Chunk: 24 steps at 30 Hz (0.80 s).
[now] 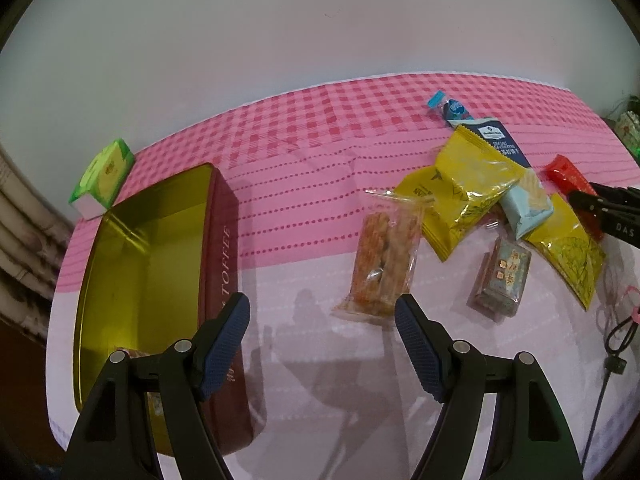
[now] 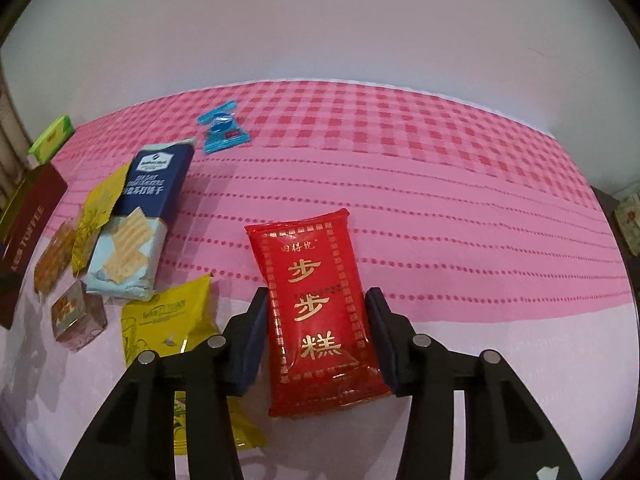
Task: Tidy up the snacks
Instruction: 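Grasp the clear pastry bag with the left gripper while the right gripper holds the red packet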
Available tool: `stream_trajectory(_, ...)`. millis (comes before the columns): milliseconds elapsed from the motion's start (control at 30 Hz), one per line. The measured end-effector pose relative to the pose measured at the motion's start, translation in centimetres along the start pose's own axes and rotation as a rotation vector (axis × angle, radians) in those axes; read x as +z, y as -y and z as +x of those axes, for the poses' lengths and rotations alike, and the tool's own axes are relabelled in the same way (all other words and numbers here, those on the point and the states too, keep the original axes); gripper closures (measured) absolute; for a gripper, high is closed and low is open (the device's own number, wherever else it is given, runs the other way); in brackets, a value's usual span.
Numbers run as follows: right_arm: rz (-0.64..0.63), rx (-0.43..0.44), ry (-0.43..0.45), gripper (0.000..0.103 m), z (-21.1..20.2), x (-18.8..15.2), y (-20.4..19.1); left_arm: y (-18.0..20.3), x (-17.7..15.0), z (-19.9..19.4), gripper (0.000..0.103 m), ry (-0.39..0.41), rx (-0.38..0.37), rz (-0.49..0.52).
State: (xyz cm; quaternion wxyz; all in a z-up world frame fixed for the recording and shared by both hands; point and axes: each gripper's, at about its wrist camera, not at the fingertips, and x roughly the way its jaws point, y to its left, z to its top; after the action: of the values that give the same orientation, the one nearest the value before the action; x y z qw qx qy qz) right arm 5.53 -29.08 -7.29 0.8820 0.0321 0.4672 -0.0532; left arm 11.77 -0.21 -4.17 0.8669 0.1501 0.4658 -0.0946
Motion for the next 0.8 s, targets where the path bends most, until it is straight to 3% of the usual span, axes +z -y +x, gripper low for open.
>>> stream_trajectory(233, 0.058, -0.056, 0.031, 0.060, -0.3, -0.5, 1.3, 0.3, 0.3, 0.4, 0.028, 0.004, -0.021, 0.009)
stream_trajectory(500, 0.056, -0.074, 0.065, 0.059, -0.3, -1.0, 0.9, 1.2, 1.5, 0.7, 0.025, 0.017, -0.132, 0.041)
stream_trajectory(567, 0.063, -0.078, 0.066, 0.059, -0.3, -1.0, 0.9, 1.3, 1.9, 1.0, 0.020, 0.014, -0.135, 0.042)
stream_trajectory(800, 0.067, -0.078, 0.067, 0.059, -0.5, -1.3, 0.7, 1.4, 2.9, 3.6, 0.020, -0.027, -0.130, 0.058)
